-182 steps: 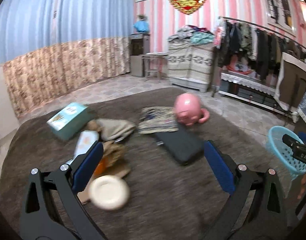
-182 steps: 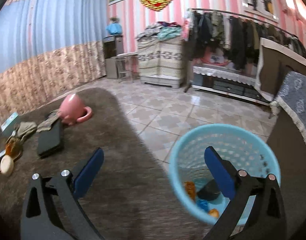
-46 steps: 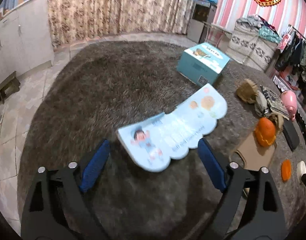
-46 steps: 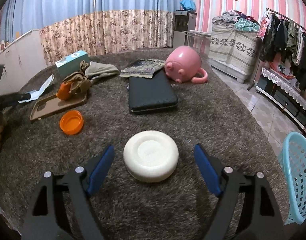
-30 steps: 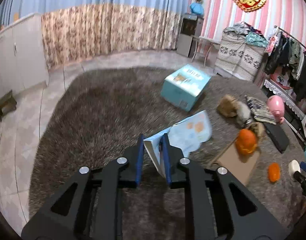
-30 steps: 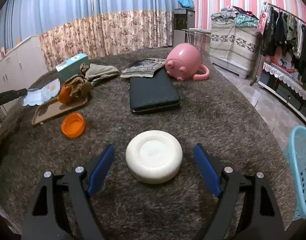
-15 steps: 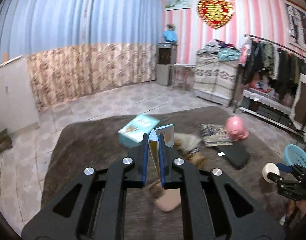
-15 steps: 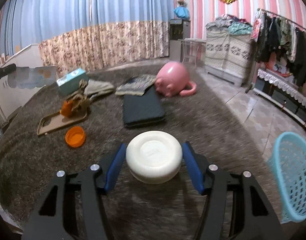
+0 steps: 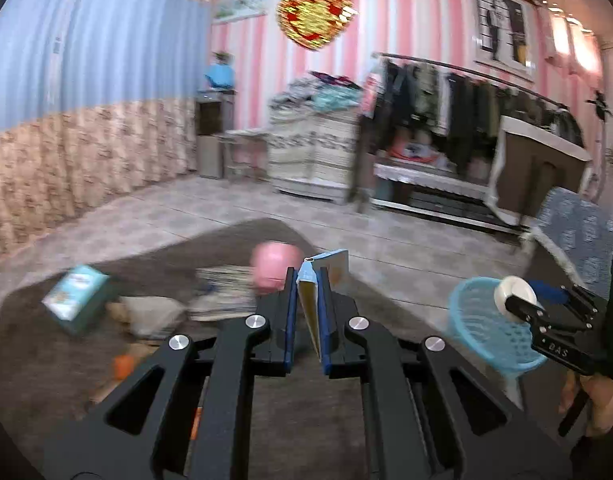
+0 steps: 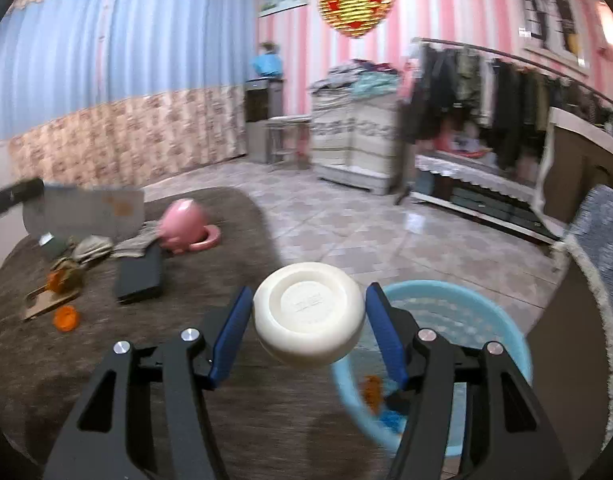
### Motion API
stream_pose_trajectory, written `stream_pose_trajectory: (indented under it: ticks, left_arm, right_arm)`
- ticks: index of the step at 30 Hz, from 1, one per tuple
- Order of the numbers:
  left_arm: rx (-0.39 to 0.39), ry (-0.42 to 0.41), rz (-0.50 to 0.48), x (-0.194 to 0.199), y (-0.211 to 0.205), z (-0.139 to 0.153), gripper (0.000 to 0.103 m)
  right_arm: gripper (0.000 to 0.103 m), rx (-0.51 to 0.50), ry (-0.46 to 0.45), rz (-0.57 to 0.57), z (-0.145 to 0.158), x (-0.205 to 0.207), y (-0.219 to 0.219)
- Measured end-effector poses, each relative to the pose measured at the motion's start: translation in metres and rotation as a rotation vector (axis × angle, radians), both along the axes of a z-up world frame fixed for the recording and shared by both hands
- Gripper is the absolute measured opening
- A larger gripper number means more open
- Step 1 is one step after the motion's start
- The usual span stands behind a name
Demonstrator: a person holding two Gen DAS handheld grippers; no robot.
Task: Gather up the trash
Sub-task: 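Carry the white card and white lid over the blue basket with both tools, then open the left tool to drop the card while the right tool releases the lid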
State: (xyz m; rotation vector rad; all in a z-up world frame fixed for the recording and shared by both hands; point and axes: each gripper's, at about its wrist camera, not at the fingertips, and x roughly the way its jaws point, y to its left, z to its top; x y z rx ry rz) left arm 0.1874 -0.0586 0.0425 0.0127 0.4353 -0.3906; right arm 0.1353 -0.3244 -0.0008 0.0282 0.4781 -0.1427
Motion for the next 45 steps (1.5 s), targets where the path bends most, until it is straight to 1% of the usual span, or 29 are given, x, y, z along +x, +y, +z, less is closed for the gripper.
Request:
stream_pose_trajectory:
  ticks: [5, 9, 10, 12, 13, 16, 19, 24, 28, 31, 32, 33, 34, 35, 36, 37, 38, 39, 42, 45]
  left_arm:
    - [-0.015, 0.037, -0.115, 0.007, -0.065, -0.018, 0.008]
    - [-0.005, 0.056, -0.191, 0.01, -0.11, -0.031, 0.008]
    - [0.005, 0.052, -0.211, 0.011, -0.126, -0.034, 0.008]
    - [0.018, 0.054, -0.234, 0.012, -0.142, -0.038, 0.008]
    - [0.023, 0.068, -0.254, 0.013, -0.157, -0.042, 0.008]
    - [0.033, 0.093, -0.293, 0.015, -0.185, -0.055, 0.008]
    - [0.046, 0.104, -0.325, 0.017, -0.209, -0.063, 0.008]
    - [0.075, 0.145, -0.376, 0.025, -0.244, -0.082, 0.008]
    - [0.094, 0.155, -0.386, 0.028, -0.258, -0.096, 0.009]
    - [0.083, 0.176, -0.394, 0.035, -0.264, -0.101, 0.009]
    - [0.079, 0.177, -0.396, 0.037, -0.266, -0.102, 0.013]
    - [0.081, 0.176, -0.392, 0.038, -0.267, -0.103, 0.026]
    - [0.087, 0.167, -0.374, 0.041, -0.267, -0.104, 0.034]
    - [0.087, 0.158, -0.361, 0.042, -0.266, -0.103, 0.046]
    - [0.087, 0.153, -0.353, 0.043, -0.266, -0.102, 0.052]
    - [0.084, 0.147, -0.338, 0.046, -0.263, -0.1, 0.055]
    - [0.078, 0.143, -0.325, 0.048, -0.259, -0.098, 0.061]
    - [0.07, 0.136, -0.305, 0.049, -0.254, -0.097, 0.072]
    - [0.066, 0.106, -0.234, 0.054, -0.235, -0.091, 0.085]
    - [0.058, 0.096, -0.182, 0.059, -0.215, -0.088, 0.093]
  right_arm:
    - [0.059, -0.02, -0.029, -0.109, 0.001, -0.016, -0.047]
    - [0.059, -0.017, -0.037, -0.168, -0.001, -0.022, -0.081]
    - [0.059, -0.011, -0.037, -0.185, -0.003, -0.023, -0.09]
    - [0.059, 0.004, -0.039, -0.211, -0.006, -0.024, -0.106]
    - [0.059, 0.013, -0.04, -0.223, -0.008, -0.024, -0.114]
    - [0.059, 0.043, -0.035, -0.252, -0.016, -0.023, -0.132]
    - [0.059, 0.058, -0.017, -0.274, -0.027, -0.021, -0.146]
    - [0.059, 0.076, 0.004, -0.303, -0.04, -0.024, -0.165]
    - [0.059, 0.088, 0.015, -0.319, -0.049, -0.027, -0.175]
    - [0.059, 0.096, 0.02, -0.324, -0.054, -0.029, -0.178]
    - [0.059, 0.098, 0.022, -0.325, -0.055, -0.029, -0.179]
    - [0.059, 0.1, 0.023, -0.325, -0.057, -0.028, -0.179]
    - [0.059, 0.103, 0.025, -0.325, -0.059, -0.027, -0.18]
    - [0.059, 0.104, 0.027, -0.324, -0.06, -0.027, -0.179]
    - [0.059, 0.105, 0.029, -0.323, -0.062, -0.026, -0.18]
    - [0.059, 0.105, 0.031, -0.321, -0.064, -0.024, -0.179]
    - [0.059, 0.103, 0.032, -0.321, -0.066, -0.023, -0.177]
    - [0.059, 0.103, 0.035, -0.322, -0.069, -0.021, -0.176]
    - [0.059, 0.107, 0.037, -0.329, -0.076, -0.014, -0.171]
    - [0.059, 0.108, 0.036, -0.337, -0.083, -0.003, -0.166]
